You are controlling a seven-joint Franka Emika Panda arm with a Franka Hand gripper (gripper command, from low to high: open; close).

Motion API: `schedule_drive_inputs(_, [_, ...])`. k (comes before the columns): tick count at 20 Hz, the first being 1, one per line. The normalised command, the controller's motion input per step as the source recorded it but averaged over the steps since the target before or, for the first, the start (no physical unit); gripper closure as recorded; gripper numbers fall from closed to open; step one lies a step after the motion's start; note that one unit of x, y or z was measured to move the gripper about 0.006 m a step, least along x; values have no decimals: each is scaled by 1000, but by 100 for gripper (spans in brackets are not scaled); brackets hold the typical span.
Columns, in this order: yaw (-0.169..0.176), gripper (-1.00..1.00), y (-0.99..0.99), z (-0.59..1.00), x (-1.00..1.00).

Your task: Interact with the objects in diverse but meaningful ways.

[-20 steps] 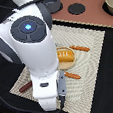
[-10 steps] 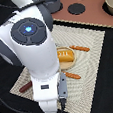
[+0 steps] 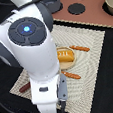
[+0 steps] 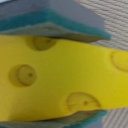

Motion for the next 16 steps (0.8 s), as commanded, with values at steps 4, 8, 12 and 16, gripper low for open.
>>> schedule_drive_inputs(4, [-55,100,431,829,-341])
schedule_drive_inputs(8, [-44,100,561,601,-588])
schedule_drive_inputs(12, [-32,100,656,290,-729])
schedule_drive_inputs(16, [-2,100,691,0,-879])
